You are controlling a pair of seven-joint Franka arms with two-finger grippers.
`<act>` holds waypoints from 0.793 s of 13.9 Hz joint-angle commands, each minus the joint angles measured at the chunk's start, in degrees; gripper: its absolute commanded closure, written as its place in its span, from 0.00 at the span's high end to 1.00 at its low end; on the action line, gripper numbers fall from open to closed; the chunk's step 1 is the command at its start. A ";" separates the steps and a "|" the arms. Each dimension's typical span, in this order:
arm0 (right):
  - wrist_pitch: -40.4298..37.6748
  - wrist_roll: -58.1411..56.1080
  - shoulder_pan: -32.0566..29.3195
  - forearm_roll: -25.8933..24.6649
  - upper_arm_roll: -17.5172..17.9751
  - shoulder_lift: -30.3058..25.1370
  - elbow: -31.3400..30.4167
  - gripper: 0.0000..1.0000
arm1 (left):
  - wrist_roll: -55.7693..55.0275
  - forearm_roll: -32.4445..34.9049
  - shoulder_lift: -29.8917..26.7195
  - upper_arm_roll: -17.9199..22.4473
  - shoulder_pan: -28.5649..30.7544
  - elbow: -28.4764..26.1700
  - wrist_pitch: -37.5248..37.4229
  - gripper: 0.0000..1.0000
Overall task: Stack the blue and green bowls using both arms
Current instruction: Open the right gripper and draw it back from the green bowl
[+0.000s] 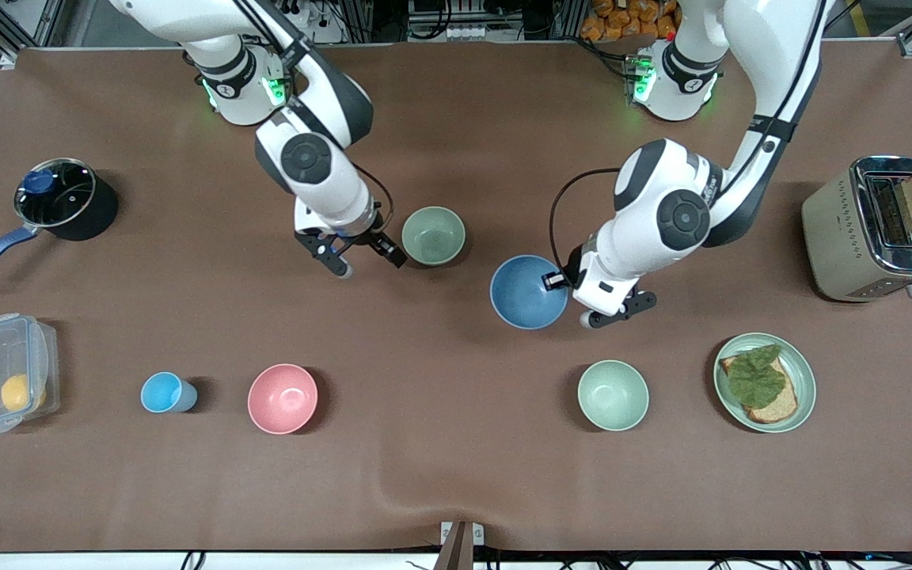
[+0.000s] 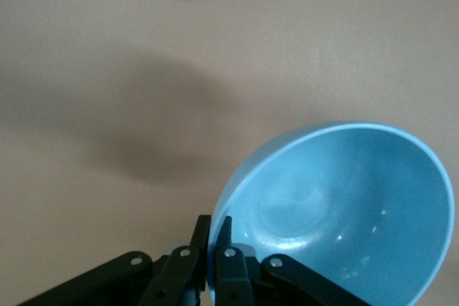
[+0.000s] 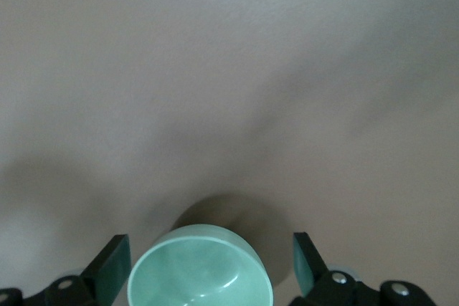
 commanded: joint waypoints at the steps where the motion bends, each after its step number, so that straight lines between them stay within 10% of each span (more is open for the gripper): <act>1: -0.97 -0.89 -3.33 7.85 0.45 -1.44 -1.45 1.00 | -3.08 0.66 -7.91 0.07 -2.26 -7.15 -0.28 0.00; 11: 14.23 -1.51 -6.94 24.49 0.28 5.32 -9.54 1.00 | -6.51 0.74 -16.11 -3.01 -2.10 -14.48 0.26 0.00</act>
